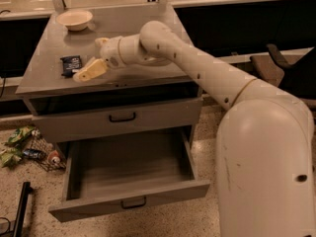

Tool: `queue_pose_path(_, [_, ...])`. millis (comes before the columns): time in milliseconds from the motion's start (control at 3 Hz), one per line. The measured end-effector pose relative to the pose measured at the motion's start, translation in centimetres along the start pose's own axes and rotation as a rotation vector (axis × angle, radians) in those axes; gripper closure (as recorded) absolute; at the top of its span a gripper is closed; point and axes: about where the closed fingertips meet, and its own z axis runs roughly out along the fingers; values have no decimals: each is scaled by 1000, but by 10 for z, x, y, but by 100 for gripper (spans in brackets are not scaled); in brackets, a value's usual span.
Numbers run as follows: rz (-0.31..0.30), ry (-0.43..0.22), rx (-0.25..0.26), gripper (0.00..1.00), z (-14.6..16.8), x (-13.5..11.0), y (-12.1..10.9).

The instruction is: Place rxbar blueberry into middle drawer

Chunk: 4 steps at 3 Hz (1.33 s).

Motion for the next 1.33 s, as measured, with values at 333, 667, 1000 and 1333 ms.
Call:
queue_pose_path(333, [86,-64,38,0,23,-12,-4])
queue_pose_path(667, [135,-71,59,0,42,-16,-10])
queue_pose_path(1000, [132,-24,60,0,55,-18,-12])
queue_pose_path(1333, [118,54,69,0,60,-9,-18])
